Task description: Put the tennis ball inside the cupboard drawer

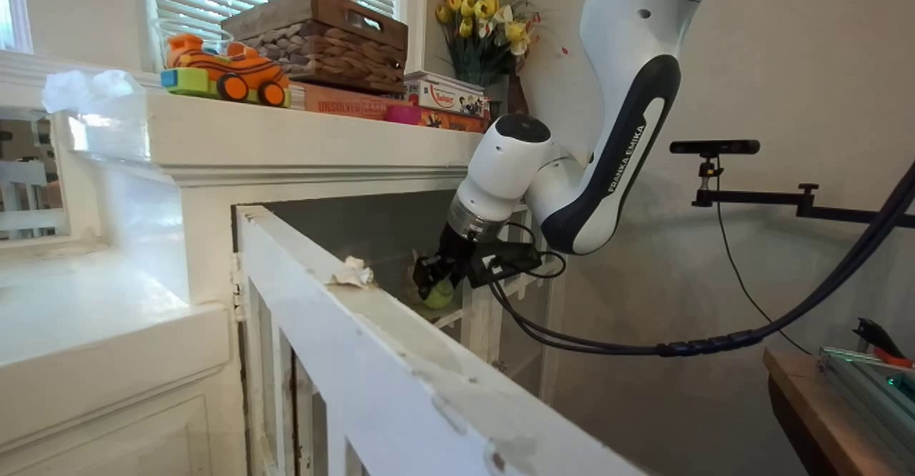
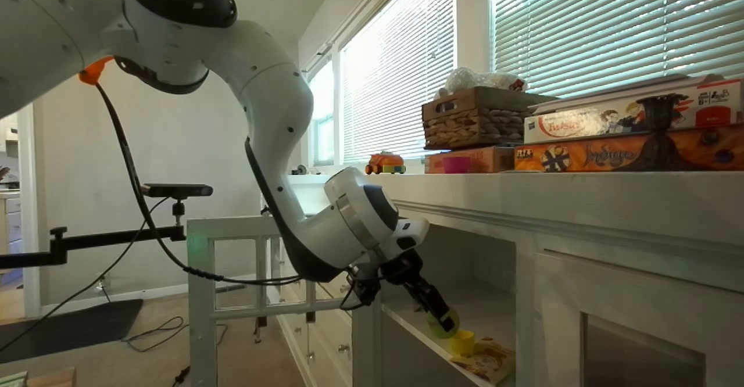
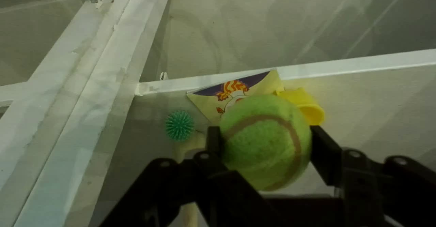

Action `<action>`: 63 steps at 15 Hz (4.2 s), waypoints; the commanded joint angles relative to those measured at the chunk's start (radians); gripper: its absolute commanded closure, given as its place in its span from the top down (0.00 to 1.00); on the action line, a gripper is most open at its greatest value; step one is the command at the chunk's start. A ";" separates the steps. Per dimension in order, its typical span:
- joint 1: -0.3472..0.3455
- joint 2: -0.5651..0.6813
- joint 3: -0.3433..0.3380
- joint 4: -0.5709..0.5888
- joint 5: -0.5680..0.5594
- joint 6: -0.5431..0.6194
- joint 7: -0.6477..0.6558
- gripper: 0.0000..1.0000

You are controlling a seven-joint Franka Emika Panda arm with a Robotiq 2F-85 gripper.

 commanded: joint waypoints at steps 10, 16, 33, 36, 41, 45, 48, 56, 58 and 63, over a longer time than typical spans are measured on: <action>0.047 0.097 -0.054 0.051 0.006 0.019 0.053 0.41; 0.065 0.143 -0.074 0.096 0.017 0.011 0.060 0.41; 0.179 0.346 -0.214 0.239 0.046 0.086 0.112 0.41; 0.187 0.367 -0.228 0.246 0.056 0.097 0.124 0.41; 0.195 0.393 -0.238 0.259 0.070 0.105 0.132 0.41; 0.199 0.402 -0.241 0.267 0.074 0.106 0.139 0.41; 0.195 0.409 -0.242 0.278 0.074 0.104 0.142 0.41; 0.188 0.424 -0.232 0.297 0.076 0.093 0.147 0.41; 0.185 0.427 -0.229 0.305 0.076 0.089 0.149 0.41; 0.177 0.436 -0.221 0.327 0.073 0.077 0.158 0.41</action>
